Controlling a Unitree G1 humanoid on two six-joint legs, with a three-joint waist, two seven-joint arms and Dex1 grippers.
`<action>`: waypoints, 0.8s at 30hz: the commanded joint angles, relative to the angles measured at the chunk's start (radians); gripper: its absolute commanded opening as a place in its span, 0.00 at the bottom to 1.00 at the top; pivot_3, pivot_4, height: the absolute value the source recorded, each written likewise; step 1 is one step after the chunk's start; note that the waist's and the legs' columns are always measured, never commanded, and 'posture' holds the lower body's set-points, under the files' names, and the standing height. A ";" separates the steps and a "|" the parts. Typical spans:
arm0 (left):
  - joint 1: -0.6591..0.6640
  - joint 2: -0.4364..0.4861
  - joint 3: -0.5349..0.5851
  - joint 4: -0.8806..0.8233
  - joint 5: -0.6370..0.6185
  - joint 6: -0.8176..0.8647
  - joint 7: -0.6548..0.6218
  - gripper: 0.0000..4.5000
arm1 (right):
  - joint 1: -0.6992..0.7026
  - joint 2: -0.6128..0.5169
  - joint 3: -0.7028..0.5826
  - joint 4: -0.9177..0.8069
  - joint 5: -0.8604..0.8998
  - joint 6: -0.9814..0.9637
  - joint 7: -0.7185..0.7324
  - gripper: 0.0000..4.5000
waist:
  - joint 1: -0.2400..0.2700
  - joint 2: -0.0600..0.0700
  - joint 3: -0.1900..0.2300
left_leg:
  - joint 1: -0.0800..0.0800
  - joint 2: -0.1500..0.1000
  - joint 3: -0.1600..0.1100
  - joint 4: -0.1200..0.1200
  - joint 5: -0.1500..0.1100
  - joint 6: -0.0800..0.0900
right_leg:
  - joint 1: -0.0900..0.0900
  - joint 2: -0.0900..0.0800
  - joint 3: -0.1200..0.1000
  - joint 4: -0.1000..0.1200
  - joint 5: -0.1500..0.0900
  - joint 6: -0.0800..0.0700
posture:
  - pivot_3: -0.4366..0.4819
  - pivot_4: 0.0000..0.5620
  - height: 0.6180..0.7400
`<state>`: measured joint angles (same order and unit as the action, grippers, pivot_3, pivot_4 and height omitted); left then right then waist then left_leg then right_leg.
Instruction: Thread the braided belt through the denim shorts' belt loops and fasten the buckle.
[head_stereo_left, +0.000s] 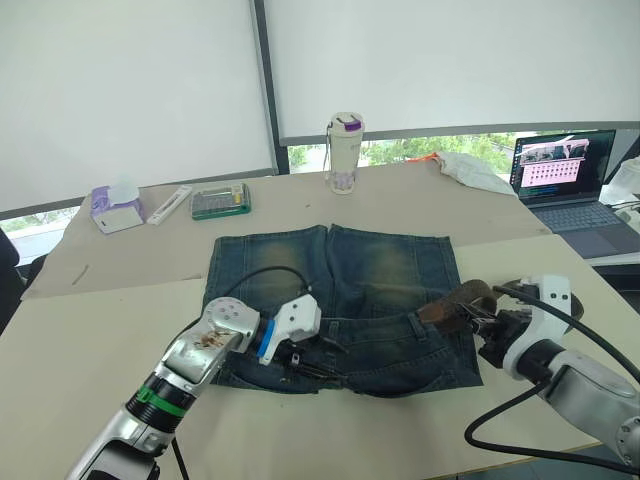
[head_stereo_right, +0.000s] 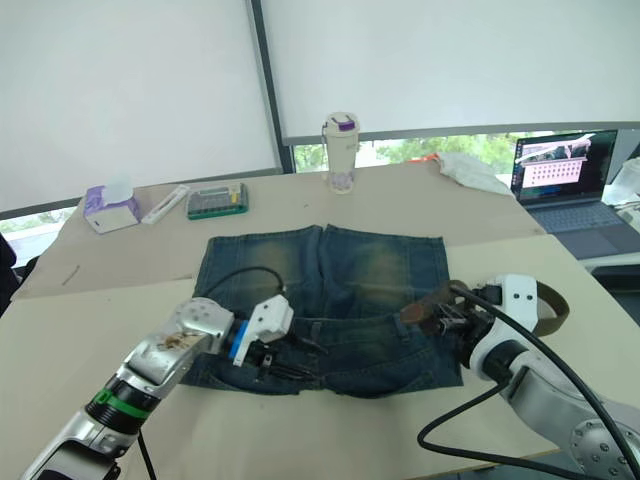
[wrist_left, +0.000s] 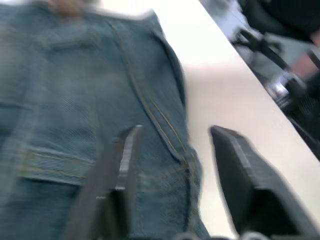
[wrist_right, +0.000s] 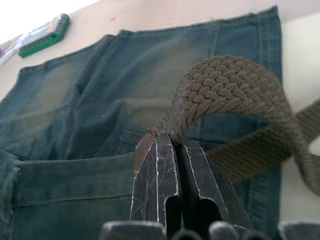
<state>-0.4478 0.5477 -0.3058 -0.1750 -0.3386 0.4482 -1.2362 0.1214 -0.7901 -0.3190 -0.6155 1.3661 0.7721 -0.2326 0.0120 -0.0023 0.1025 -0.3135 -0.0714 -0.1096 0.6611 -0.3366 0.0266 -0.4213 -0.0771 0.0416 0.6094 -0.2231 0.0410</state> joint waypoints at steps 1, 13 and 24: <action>0.038 0.029 0.078 -0.117 -0.055 0.047 0.048 0.85 | -0.004 -0.004 -0.022 0.024 -0.025 0.015 0.033 0.00 | 0.000 0.000 0.000 | 0.000 0.000 0.000 0.000 0.000 0.000 | 0.000 0.000 0.000 0.000 0.000 0.000 | 0.48 0.27 1.00; 0.097 0.010 0.086 -0.136 -0.052 0.044 0.163 0.92 | -0.098 0.049 0.103 0.150 -0.170 0.089 0.117 0.00 | 0.000 0.000 0.000 | 0.001 0.000 0.000 0.000 0.001 -0.002 | 0.000 0.000 0.000 0.000 0.000 0.000 | 0.48 0.27 1.00; 0.086 -0.023 0.060 -0.070 -0.040 0.054 0.193 0.92 | -0.201 0.214 0.181 0.222 -0.212 0.155 0.142 0.00 | -0.001 0.003 -0.002 | 0.001 0.000 0.000 0.000 0.002 -0.003 | 0.000 0.000 0.000 0.000 0.000 -0.001 | 0.48 0.27 1.00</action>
<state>-0.3476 0.5317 -0.2482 -0.2371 -0.3723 0.4966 -1.0533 -0.0660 -0.5984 -0.1523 -0.3830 1.1418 0.9066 -0.1070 0.0112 0.0009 0.1008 -0.3124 -0.0716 -0.1094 0.6608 -0.3351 0.0237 -0.4215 -0.0769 0.0416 0.6098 -0.2228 0.0404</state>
